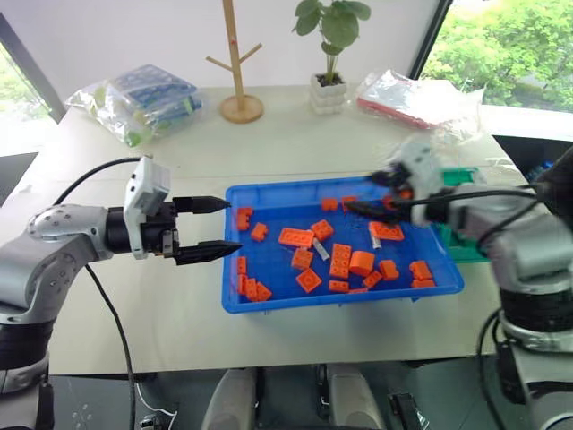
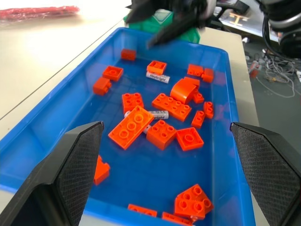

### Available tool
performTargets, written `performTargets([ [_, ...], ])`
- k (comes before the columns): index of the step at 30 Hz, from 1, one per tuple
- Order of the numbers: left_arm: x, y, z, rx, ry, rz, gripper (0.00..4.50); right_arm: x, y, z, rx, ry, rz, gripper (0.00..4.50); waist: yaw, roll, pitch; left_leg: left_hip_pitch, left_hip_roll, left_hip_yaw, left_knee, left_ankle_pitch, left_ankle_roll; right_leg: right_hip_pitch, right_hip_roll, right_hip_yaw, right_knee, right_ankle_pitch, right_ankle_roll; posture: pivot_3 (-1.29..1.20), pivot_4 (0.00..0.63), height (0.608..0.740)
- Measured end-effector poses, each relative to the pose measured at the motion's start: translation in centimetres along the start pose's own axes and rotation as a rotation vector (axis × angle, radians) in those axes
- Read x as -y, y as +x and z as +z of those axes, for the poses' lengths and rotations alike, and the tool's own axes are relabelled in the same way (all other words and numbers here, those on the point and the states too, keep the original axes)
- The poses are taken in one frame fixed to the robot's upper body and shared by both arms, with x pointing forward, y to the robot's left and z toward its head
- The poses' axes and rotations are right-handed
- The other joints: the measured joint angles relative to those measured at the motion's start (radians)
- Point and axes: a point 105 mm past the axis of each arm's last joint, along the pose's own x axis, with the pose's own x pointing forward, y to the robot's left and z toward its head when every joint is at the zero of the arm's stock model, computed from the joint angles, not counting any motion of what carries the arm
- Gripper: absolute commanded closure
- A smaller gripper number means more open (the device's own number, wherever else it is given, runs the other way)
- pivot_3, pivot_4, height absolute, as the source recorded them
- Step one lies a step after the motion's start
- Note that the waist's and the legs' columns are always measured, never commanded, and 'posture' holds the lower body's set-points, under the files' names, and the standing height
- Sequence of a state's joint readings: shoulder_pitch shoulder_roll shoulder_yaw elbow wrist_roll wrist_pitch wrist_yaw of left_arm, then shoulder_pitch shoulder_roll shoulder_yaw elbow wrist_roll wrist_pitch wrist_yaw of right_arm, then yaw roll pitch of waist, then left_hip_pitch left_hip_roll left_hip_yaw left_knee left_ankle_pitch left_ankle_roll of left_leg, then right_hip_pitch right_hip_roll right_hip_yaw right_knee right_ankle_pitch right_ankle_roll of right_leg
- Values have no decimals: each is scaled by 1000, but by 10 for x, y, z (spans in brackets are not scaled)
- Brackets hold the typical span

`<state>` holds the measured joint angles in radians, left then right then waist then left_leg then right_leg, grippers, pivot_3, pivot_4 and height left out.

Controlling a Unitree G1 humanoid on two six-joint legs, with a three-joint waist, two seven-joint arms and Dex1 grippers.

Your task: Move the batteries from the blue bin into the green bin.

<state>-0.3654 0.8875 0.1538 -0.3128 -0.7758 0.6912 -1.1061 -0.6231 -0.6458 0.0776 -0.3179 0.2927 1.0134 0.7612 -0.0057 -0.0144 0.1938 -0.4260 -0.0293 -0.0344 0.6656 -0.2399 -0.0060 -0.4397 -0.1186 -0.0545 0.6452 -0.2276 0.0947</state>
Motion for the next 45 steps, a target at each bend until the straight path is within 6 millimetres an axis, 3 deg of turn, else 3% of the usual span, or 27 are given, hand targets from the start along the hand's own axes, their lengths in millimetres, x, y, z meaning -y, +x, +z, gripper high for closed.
performTargets([
  [5, -1, -1, 1, -3, 4, 7, 0, -34, 38, -12, -91, -24, 120, 60, -6, 0, 0, 0, 0, 0, 0, 0, 0, -1, 0, 0, 0, 1, 1, 0, 150, 692],
  [14, -2, -3, 2, -1, 8, 34, 0, -46, 68, -18, -172, -90, 175, 60, -7, 0, 0, 0, 0, 0, 0, 0, 0, -1, 1, 0, 1, 2, 3, 0, 150, 692],
  [20, -3, -3, 2, -1, 7, 44, 0, -50, 75, -17, -167, -169, 193, 60, -7, 0, 0, 0, 0, 0, 0, 0, 0, -1, 1, 0, 1, 2, 3, 0, 150, 692],
  [24, -3, -3, 2, 0, 7, 49, 0, -53, 77, -16, -156, -214, 207, 1234, -7, -1, 0, 1, 0, 0, 0, 0, 0, 0, 1, 0, 1, 2, 3, 0, 150, 692],
  [28, -3, -3, 3, 7, 4, 47, 0, -51, 78, -20, -173, -218, 198, 3352, -6, -1, 0, 1, 0, 0, 0, 0, 0, 0, 1, 0, 1, 2, 3, 0, 150, 692],
  [29, -3, -3, 3, 8, 5, 47, 0, -50, 78, -18, -167, -224, 197, 3613, -7, -1, 0, 1, 0, 0, 0, 0, 0, 0, 1, 0, 1, 2, 3, 0, 150, 692],
  [45, -5, -1, 6, 33, 10, 48, 0, -52, 84, -7, -147, -228, 201, 3613, -8, -1, 0, 1, 0, 0, 0, 0, 0, -1, 1, 0, 2, 2, 3, 0, 150, 692],
])
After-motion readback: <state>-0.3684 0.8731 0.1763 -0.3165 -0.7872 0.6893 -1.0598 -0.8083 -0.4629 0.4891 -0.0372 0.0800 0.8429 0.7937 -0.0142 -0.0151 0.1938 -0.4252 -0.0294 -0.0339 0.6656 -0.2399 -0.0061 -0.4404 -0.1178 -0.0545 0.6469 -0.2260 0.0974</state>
